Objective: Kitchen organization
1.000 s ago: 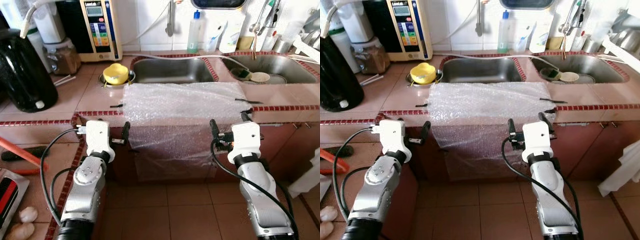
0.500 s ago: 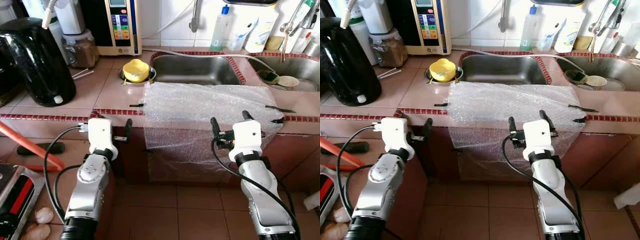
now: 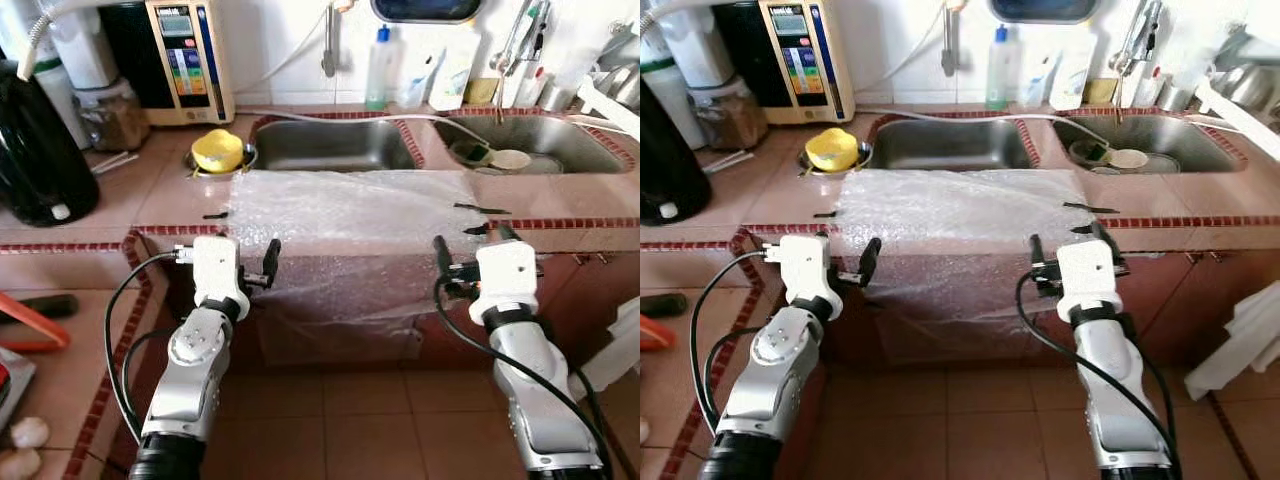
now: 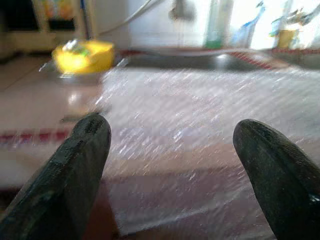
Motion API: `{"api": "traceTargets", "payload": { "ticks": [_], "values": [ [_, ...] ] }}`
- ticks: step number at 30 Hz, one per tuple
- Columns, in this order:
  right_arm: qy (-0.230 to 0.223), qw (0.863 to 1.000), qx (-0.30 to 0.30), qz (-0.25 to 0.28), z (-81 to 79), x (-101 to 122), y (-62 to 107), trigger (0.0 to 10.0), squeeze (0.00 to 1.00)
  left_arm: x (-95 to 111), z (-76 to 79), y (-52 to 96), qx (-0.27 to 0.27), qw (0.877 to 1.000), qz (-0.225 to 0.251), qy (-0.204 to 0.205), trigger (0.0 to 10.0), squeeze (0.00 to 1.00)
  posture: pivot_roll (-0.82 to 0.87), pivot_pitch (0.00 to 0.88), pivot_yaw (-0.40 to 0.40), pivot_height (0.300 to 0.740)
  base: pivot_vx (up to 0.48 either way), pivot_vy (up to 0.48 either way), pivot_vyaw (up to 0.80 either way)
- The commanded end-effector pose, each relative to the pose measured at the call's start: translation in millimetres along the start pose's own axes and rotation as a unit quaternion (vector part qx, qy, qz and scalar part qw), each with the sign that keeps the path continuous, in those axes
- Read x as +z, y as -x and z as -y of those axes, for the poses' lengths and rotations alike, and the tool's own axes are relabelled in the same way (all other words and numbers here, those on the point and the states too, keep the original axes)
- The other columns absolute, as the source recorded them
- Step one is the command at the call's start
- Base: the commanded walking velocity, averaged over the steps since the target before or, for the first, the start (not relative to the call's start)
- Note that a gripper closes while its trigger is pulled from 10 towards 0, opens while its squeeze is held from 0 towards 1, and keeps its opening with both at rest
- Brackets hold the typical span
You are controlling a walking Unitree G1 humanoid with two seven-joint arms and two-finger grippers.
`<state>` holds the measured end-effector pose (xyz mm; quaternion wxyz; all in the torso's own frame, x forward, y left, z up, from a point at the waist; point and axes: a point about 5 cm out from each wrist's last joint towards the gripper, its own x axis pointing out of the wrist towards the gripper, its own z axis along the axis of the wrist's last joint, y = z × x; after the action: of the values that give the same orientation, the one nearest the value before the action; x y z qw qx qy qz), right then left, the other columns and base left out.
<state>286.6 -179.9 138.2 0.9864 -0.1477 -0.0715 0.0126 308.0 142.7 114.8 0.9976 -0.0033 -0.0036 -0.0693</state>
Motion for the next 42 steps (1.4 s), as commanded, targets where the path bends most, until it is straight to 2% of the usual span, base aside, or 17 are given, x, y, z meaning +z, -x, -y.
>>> {"api": "traceTargets", "payload": {
  "ticks": [1,6,12,15,18,23,34,37,42],
  "values": [
    [0.001,1.000,0.006,0.008,-1.4,4.5,-1.8,10.0,0.00,1.3,-4.3,-0.4,0.012,1.000,0.000,0.003,10.0,0.00,0.00,0.000,0.017,0.740,0.000,0.000,0.00],
    [-0.004,1.000,0.010,0.005,-3.8,3.4,-0.6,10.0,0.00,2.5,-7.0,-0.4,0.026,1.000,0.003,-0.001,10.0,0.00,0.00,0.000,0.020,0.740,0.000,0.000,0.00],
    [-0.031,0.999,0.018,-0.006,-8.3,1.6,-0.2,10.0,0.00,2.4,-14.0,-1.2,0.049,0.999,-0.003,0.003,10.0,0.00,0.00,0.000,0.023,0.740,0.000,0.000,0.00],
    [-0.071,0.997,0.023,-0.017,-13.9,3.8,-3.2,10.0,0.00,7.5,-22.3,-1.5,0.085,0.996,0.010,-0.008,10.0,0.00,0.00,0.000,0.044,0.740,0.000,0.000,0.00],
    [-0.099,0.995,0.031,0.009,-18.8,16.0,-4.2,10.0,0.00,11.7,-21.8,-2.8,0.082,0.996,0.014,-0.015,10.0,0.00,0.00,0.000,0.057,0.740,0.000,0.000,0.00],
    [-0.076,0.996,0.036,0.032,-22.7,25.3,-3.6,10.0,0.00,13.1,-17.5,-3.9,0.048,0.999,0.009,-0.018,10.0,0.00,0.00,0.000,0.061,0.740,0.000,0.000,0.00],
    [-0.071,0.997,0.028,0.024,-12.7,23.2,-6.9,10.0,0.00,12.6,-16.6,0.0,0.057,0.998,0.009,-0.011,10.0,0.00,0.01,0.000,0.035,0.740,0.000,0.000,0.80],
    [-0.081,0.996,0.006,0.023,-8.2,23.8,-8.5,10.0,0.00,12.2,-14.6,0.0,0.048,0.999,0.008,-0.019,10.0,0.00,0.01,0.000,0.029,0.740,0.000,0.000,0.00],
    [-0.086,0.996,-0.024,0.012,1.6,21.8,-9.7,10.0,0.00,15.1,-8.3,-0.6,0.015,1.000,0.012,0.005,10.0,0.00,0.01,0.000,0.026,0.740,0.000,0.000,0.00]
  ]
}}
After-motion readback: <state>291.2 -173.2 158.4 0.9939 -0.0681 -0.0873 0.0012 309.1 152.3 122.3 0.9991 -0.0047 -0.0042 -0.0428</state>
